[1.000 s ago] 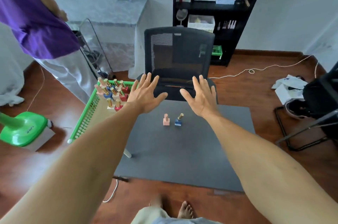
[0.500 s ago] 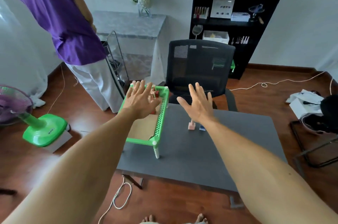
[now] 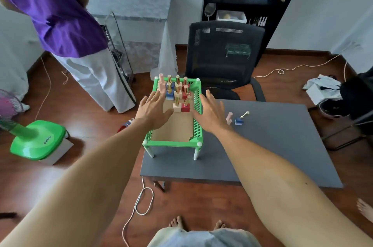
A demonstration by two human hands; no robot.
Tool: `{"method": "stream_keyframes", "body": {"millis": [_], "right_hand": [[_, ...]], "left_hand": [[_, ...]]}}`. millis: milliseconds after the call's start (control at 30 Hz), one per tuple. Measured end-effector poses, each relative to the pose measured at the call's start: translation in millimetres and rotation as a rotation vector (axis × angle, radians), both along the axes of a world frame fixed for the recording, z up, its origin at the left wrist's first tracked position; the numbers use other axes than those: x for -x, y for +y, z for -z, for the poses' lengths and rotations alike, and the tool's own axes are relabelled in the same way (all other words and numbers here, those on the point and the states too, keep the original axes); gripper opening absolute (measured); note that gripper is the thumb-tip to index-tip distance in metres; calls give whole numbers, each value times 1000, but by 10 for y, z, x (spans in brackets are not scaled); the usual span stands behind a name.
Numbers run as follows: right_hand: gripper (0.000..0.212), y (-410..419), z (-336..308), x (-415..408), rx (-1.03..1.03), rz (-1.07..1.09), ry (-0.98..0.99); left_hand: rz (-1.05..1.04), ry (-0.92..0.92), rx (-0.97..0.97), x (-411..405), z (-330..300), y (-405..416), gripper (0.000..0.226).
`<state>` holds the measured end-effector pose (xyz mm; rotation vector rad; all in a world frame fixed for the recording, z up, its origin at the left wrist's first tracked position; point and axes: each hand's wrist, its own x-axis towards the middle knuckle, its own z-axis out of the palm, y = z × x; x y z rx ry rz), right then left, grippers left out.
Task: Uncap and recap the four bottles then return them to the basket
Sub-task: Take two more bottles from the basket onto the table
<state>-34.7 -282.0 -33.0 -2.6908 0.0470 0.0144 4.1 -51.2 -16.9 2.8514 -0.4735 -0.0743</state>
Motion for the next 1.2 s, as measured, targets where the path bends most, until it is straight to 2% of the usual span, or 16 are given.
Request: {"method": "stream_keyframes", "body": {"millis": [100, 200, 300, 433, 633, 800, 1000, 1200], "right_hand": [[63, 74, 40, -22, -99, 19, 72], [53, 121, 79, -70, -117, 47, 74], [42, 144, 128, -113, -145, 70, 69], [38, 196, 213, -132, -201, 90, 41], [32, 212, 275, -191, -242, 91, -51], [28, 206, 285, -264, -234, 85, -45], [28, 195, 207, -186, -230, 86, -123], [24, -112, 5, -147, -320, 125, -170]], "left_hand": [[9, -66, 32, -18, 63, -58, 57], [-12, -32, 27, -40, 132, -138, 48], [-11, -2, 42, -68, 221, -201, 49], [-57, 25, 132, -102, 320, -255, 52], [-116, -1, 248, -143, 347, -321, 43], [-133, 9, 244, -164, 319, -340, 32], [-144, 12, 249, -88, 193, -330, 38], [-67, -51, 285, -86, -124, -455, 39]]}}
